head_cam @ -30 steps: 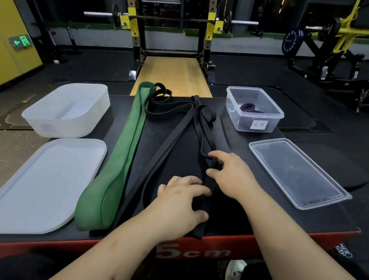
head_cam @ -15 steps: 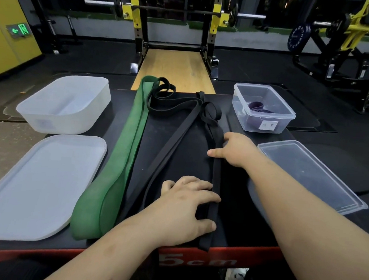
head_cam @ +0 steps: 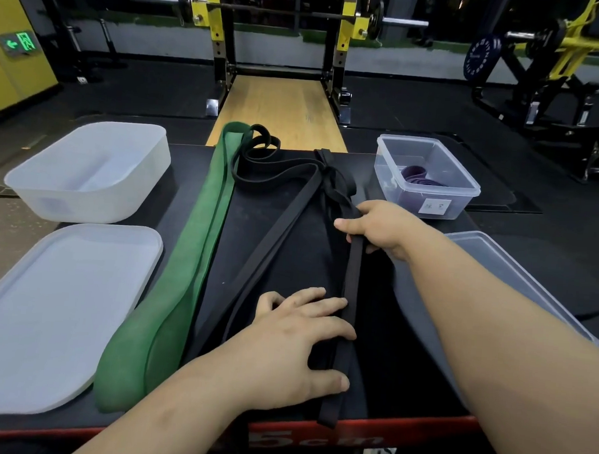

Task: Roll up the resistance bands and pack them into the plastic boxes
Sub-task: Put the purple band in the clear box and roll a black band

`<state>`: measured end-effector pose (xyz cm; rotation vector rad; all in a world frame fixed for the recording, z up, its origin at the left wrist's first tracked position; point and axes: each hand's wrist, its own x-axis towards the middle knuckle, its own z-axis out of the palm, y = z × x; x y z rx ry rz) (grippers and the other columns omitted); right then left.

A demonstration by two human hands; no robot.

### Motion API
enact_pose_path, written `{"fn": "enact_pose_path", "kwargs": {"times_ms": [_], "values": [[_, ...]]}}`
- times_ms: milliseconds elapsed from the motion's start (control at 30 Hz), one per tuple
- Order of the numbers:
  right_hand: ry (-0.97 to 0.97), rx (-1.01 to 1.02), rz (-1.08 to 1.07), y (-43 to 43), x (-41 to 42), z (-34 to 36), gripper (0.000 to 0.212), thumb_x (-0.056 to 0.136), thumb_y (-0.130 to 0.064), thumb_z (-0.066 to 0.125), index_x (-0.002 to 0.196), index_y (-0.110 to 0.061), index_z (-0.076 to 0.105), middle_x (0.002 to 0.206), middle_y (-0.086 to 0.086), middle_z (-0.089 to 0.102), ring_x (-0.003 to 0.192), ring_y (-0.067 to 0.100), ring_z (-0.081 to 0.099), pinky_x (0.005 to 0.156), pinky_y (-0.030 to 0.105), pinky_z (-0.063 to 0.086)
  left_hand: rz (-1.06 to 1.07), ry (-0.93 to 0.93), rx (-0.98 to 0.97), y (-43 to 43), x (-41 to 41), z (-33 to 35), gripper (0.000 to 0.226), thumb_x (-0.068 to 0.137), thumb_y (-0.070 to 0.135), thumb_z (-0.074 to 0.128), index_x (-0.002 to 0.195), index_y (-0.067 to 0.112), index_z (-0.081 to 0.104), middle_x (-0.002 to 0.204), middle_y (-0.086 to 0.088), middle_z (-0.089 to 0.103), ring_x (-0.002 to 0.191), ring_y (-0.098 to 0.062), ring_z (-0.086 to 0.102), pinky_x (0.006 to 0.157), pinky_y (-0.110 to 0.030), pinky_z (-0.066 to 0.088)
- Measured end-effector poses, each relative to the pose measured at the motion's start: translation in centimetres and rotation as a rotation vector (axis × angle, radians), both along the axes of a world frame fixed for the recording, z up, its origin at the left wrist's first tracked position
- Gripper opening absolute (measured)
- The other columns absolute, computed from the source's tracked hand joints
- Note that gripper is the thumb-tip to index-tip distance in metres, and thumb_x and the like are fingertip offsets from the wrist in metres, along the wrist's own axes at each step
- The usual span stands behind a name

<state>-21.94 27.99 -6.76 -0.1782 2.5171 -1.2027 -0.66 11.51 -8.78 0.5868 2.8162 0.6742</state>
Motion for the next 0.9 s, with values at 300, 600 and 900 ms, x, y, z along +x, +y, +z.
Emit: {"fn": "enact_pose_path", "kwargs": {"times_ms": [300,600,900], "values": [[-0.343,-0.4,0.128,2.2,0.3,0.7,0.022,0.093,-0.022,0.074,0.098,-0.005,0.062,0.087,0.008,0.064,0.092,0.028,0.073,0.079,0.037,0.061,-0.058,0.07,-0.07,-0.2,-0.3,-0.2,0.057,0.088,0.072,0.057,0.139,0.051,0.042,0.164,0.026,0.009,0.15,0.004,-0.013,0.121,-0.041,-0.005],[-0.388,-0.461,0.064,1.8,0.5,-0.4,0.054,0.094,0.001,0.07,0.133,-0.017,0.038,0.088,0.012,0.074,0.083,0.025,0.076,0.068,0.038,0.063,-0.276,0.09,-0.231,0.5,-4.2,1.8,0.059,0.073,0.074,0.072,0.116,0.039,0.054,0.17,0.001,0.007,0.155,-0.007,-0.017,0.125,-0.052,-0.01],[-0.258,-0.66,-0.165,0.4,-1.0,-1.0,0.064,0.096,0.003,0.065,0.152,-0.003,0.034,0.101,0.017,0.074,0.092,0.03,0.078,0.094,0.048,0.06,-0.25,0.048,-0.188,-0.2,-7.0,1.6,0.047,0.088,0.062,0.065,0.126,0.038,0.051,0.162,0.013,0.026,0.152,-0.003,0.01,0.127,-0.05,-0.001]]}}
